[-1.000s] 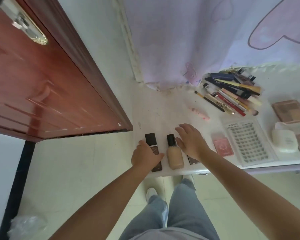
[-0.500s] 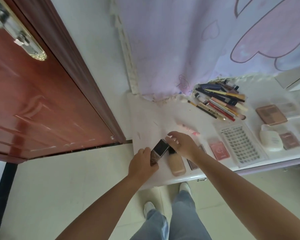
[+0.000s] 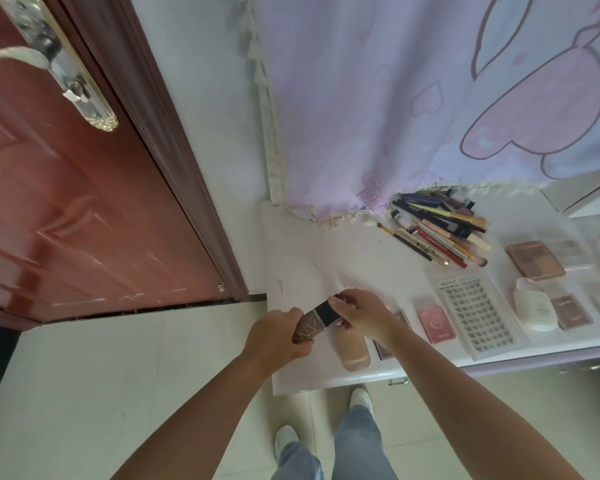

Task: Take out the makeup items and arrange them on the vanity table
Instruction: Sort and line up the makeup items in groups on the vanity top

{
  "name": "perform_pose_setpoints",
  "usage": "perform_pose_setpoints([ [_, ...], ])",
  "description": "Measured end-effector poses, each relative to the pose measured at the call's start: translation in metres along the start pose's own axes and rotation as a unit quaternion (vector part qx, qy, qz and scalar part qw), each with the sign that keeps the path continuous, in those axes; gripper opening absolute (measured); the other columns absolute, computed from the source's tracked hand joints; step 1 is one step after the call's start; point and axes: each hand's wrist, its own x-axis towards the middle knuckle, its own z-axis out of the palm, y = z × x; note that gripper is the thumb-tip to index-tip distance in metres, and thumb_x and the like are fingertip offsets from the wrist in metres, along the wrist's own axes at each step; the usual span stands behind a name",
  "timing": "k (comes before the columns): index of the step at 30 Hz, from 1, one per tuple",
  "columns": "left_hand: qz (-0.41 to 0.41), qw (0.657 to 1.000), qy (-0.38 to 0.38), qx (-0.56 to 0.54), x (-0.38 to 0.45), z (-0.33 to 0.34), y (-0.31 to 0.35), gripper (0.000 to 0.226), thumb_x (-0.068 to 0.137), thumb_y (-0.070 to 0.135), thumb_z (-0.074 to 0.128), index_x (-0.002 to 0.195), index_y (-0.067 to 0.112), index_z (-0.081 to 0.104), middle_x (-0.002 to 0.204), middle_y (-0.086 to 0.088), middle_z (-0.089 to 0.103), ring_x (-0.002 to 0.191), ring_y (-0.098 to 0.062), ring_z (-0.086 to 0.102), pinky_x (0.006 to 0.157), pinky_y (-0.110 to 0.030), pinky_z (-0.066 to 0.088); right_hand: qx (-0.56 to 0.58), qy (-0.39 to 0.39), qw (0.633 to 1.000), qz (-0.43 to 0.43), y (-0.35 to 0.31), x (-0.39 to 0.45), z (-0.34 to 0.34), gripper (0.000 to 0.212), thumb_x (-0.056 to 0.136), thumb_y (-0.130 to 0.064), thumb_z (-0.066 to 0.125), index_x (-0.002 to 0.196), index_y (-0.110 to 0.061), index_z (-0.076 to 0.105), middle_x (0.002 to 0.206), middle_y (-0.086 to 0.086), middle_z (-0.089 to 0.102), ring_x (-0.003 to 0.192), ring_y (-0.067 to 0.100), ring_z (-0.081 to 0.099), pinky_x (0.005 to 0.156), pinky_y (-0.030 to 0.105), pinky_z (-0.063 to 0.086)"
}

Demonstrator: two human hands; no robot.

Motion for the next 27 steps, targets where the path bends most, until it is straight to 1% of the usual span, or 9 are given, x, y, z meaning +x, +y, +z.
perform_pose_setpoints([
  [8, 0.027, 0.999, 0.037, 0.008, 0.017, -0.033, 0.008, 0.035, 0.077, 0.035, 0.061, 0.098, 0.008, 0.052, 0.086, -0.011, 0.058, 0.072, -0.020, 0.045, 0.059, -0.026, 0.033, 0.050, 0.026, 0.998, -0.004, -0.026, 0.007, -0.028, 0.024, 0.092, -0.027, 0.047, 0.078, -0.013, 0.060, 0.055, -0.003, 0.057, 0.038, 0.001, 0.049, 0.041, 0.010, 0.039],
  [11, -0.018, 0.999, 0.040, 0.027, 0.008, -0.053, -0.022, 0.030, 0.076, 0.033, 0.062, 0.091, 0.010, 0.051, 0.083, -0.010, 0.058, 0.074, -0.024, 0.052, 0.059, -0.028, 0.036, 0.167, 0.162, 0.971, 0.048, -0.024, 0.007, -0.080, 0.032, 0.096, -0.027, 0.039, 0.079, -0.006, 0.055, 0.059, 0.007, 0.053, 0.038, 0.009, 0.045, 0.035, 0.013, 0.035],
  [13, -0.037, 0.998, 0.051, 0.030, -0.001, -0.064, -0.045, 0.026, 0.073, 0.031, 0.064, 0.082, 0.012, 0.049, 0.077, -0.007, 0.056, 0.070, -0.023, 0.051, 0.054, -0.027, 0.033, 0.115, 0.212, 0.970, 0.042, -0.020, 0.002, -0.119, 0.032, 0.097, -0.025, 0.037, 0.093, 0.000, 0.055, 0.060, 0.008, 0.053, 0.042, 0.013, 0.045, 0.035, 0.014, 0.035],
  [15, -0.039, 0.996, 0.081, -0.008, -0.002, -0.069, -0.047, 0.029, 0.070, 0.030, 0.068, 0.086, 0.011, 0.052, 0.078, -0.005, 0.056, 0.072, -0.022, 0.051, 0.056, -0.028, 0.037, 0.018, 0.187, 0.982, 0.021, -0.026, -0.001, -0.126, 0.033, 0.096, -0.025, 0.039, 0.100, 0.003, 0.056, 0.061, 0.004, 0.055, 0.048, 0.014, 0.044, 0.041, 0.018, 0.038],
  [17, -0.037, 0.992, 0.094, -0.080, 0.004, -0.069, -0.029, 0.032, 0.069, 0.029, 0.070, 0.090, 0.012, 0.054, 0.080, 0.000, 0.054, 0.074, -0.020, 0.050, 0.060, -0.029, 0.039, -0.028, 0.142, 0.989, -0.025, -0.043, 0.000, -0.104, 0.029, 0.095, -0.024, 0.041, 0.100, -0.001, 0.058, 0.062, 0.000, 0.056, 0.050, 0.011, 0.045, 0.041, 0.013, 0.039],
  [19, -0.019, 0.989, 0.070, -0.126, 0.011, -0.061, -0.008, 0.028, 0.071, 0.028, 0.070, 0.086, 0.012, 0.052, 0.079, 0.002, 0.049, 0.073, -0.018, 0.047, 0.056, -0.026, 0.033, -0.075, 0.097, 0.989, -0.076, -0.063, 0.000, -0.077, 0.022, 0.094, -0.023, 0.042, 0.100, -0.009, 0.058, 0.061, -0.006, 0.054, 0.050, 0.006, 0.046, 0.039, 0.004, 0.035],
  [22, -0.010, 0.982, 0.038, -0.185, 0.012, -0.051, 0.007, 0.032, 0.073, 0.031, 0.071, 0.084, 0.011, 0.049, 0.078, 0.002, 0.046, 0.064, -0.013, 0.045, 0.053, -0.023, 0.030, -0.106, 0.064, 0.985, -0.117, -0.077, 0.000, -0.057, 0.022, 0.094, -0.025, 0.042, 0.097, -0.013, 0.060, 0.060, -0.010, 0.051, 0.047, 0.000, 0.046, 0.041, 0.002, 0.034],
  [26, -0.004, 0.966, 0.012, -0.257, 0.010, -0.042, 0.010, 0.031, 0.076, 0.025, 0.071, 0.078, 0.009, 0.045, 0.067, 0.002, 0.043, 0.051, -0.011, 0.041, 0.050, -0.024, 0.033, -0.158, 0.027, 0.977, -0.138, -0.081, -0.004, -0.047, 0.023, 0.091, -0.026, 0.048, 0.101, -0.009, 0.060, 0.081, 0.008, 0.061, 0.057, 0.010, 0.050, 0.058, 0.017, 0.040],
  [27, -0.001, 0.960, 0.014, -0.279, 0.009, -0.041, 0.011, 0.027, 0.078, 0.021, 0.068, 0.075, 0.009, 0.044, 0.063, 0.001, 0.042, 0.050, -0.013, 0.041, 0.050, -0.024, 0.034, -0.157, 0.025, 0.977, -0.144, -0.080, -0.004, -0.045, 0.023, 0.091, -0.026, 0.048, 0.101, -0.008, 0.059, 0.084, 0.012, 0.062, 0.057, 0.011, 0.050, 0.057, 0.016, 0.039],
])
